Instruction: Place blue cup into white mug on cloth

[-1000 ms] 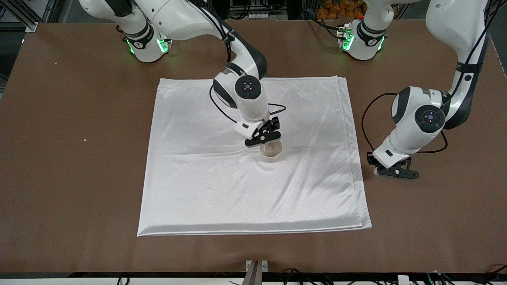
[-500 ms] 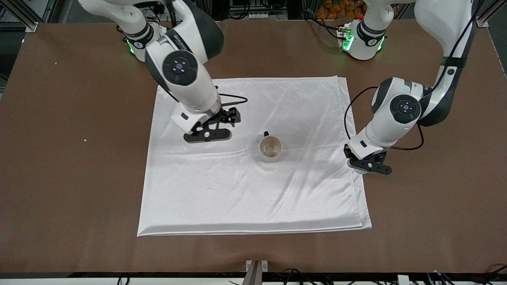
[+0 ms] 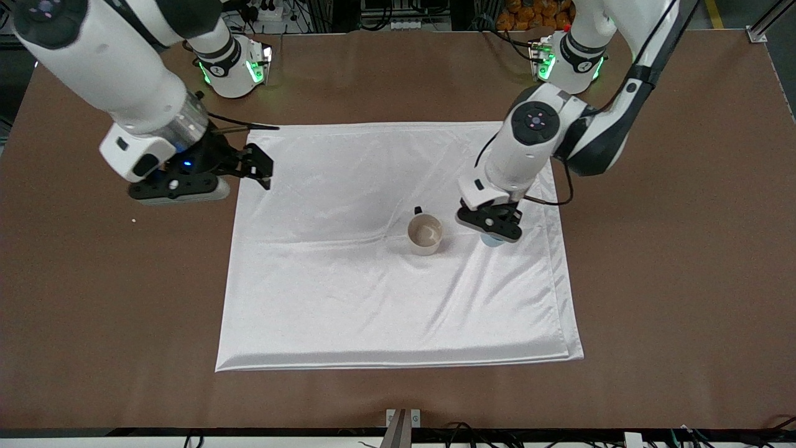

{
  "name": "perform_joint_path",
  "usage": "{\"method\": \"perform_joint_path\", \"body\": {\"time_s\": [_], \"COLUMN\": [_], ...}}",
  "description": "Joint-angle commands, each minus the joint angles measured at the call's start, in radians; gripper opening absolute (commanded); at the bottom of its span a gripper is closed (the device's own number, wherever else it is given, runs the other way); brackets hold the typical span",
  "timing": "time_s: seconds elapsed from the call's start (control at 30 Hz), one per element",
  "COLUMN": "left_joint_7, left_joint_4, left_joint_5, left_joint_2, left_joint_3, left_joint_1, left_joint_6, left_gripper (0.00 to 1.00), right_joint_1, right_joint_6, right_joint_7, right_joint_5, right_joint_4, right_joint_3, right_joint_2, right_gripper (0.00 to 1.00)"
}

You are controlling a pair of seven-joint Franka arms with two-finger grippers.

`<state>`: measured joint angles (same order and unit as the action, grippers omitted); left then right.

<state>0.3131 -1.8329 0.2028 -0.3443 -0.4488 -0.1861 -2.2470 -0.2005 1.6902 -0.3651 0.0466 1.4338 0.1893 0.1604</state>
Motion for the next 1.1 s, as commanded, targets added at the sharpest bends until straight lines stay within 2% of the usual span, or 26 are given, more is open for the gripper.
{"method": "perform_joint_path", "body": {"time_s": [0.0, 0.17, 0.3, 0.4, 0.67, 0.87, 1.07], "left_joint_7": [0.055, 0.093, 0.104, 0.106, 0.129, 0.129, 0.130], "left_joint_4": [0.095, 0.187, 0.247, 0.288, 0.360, 0.388, 0.399], "left_joint_5": [0.066, 0.070, 0.072, 0.081, 0.076, 0.067, 0.067], "left_joint_2": [-0.062, -0.130, -0.186, -0.217, -0.272, -0.304, -0.320], "left_joint_3": [0.005, 0.007, 0.021, 0.062, 0.212, 0.225, 0.225], "left_joint_1": [-0.076, -0.136, -0.183, -0.239, -0.403, -0.414, -0.414], "left_joint_6": [0.047, 0.093, 0.093, 0.093, 0.093, 0.093, 0.092], "left_gripper": [0.00, 0.00, 0.00, 0.00, 0.00, 0.00, 0.00], "right_joint_1": [0.104, 0.164, 0.196, 0.228, 0.230, 0.227, 0.197], "right_joint_6": [-0.024, -0.047, -0.075, -0.087, -0.072, -0.040, -0.040], "right_joint_7": [0.012, 0.041, 0.171, 0.244, 0.297, 0.347, 0.351], "right_joint_5": [-0.002, 0.009, 0.006, 0.002, -0.010, -0.037, -0.036], "right_joint_4": [0.053, 0.050, 0.059, 0.060, 0.115, 0.152, 0.154], "right_joint_3": [0.016, -0.030, -0.051, -0.057, -0.155, -0.168, -0.206], "right_joint_2": [-0.094, -0.122, -0.139, -0.145, -0.170, -0.171, -0.173], "right_gripper": [1.00, 1.00, 1.00, 1.00, 1.00, 1.00, 1.00]}}
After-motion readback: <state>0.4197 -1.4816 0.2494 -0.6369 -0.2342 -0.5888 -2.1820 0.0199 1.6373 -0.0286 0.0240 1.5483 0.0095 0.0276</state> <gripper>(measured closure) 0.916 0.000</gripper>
